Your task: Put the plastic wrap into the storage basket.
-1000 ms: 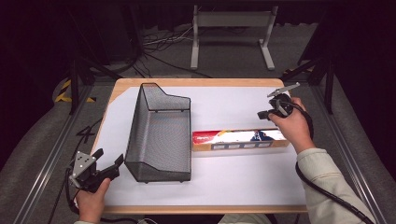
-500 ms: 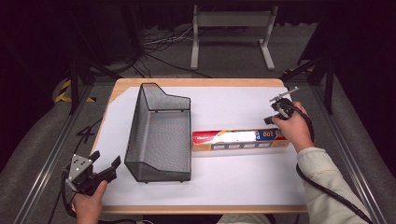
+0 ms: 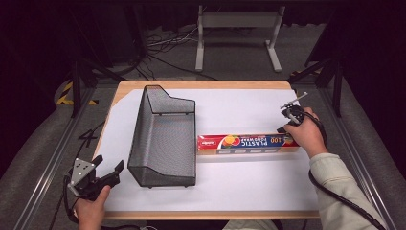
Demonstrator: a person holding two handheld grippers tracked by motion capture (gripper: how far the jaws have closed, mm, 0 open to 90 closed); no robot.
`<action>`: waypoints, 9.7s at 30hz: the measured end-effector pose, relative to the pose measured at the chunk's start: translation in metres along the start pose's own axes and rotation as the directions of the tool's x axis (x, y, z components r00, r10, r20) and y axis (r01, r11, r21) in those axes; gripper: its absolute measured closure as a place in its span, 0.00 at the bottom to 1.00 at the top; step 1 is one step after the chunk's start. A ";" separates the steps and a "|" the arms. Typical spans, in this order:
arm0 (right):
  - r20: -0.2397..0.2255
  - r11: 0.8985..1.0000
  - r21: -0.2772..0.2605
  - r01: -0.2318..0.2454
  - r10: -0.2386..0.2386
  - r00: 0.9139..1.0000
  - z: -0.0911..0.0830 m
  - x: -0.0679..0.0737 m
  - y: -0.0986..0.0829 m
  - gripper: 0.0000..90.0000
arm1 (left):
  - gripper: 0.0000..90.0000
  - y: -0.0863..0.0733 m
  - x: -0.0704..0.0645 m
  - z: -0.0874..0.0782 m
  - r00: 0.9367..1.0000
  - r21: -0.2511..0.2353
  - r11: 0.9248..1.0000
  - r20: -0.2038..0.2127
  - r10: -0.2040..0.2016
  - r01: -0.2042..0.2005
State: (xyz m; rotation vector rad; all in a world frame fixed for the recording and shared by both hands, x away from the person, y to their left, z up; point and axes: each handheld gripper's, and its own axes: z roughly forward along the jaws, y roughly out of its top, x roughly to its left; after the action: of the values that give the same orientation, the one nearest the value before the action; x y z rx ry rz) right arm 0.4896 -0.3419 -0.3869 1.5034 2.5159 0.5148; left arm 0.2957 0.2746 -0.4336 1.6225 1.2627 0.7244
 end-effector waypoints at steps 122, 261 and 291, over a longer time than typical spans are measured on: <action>-0.167 0.827 -0.003 0.562 -0.554 0.815 0.023 0.140 -0.026 0.40 | 0.23 0.005 0.001 0.009 1.000 -0.020 1.000 -0.006 -0.019 0.019; -0.220 0.995 -0.063 -0.083 0.067 0.973 0.000 0.313 0.125 0.45 | 0.23 0.002 0.000 0.002 1.000 -0.046 0.999 -0.009 0.022 -0.022; -0.122 0.997 0.055 -0.048 0.054 0.991 0.030 0.327 0.136 0.44 | 0.23 -0.002 0.005 -0.005 1.000 -0.039 0.999 -0.016 0.005 -0.005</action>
State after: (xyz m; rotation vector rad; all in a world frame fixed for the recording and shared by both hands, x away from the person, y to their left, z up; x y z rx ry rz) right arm 0.4539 0.0097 -0.3533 1.6056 2.6080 0.5714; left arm 0.2918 0.2807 -0.4341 1.5914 1.2489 0.7623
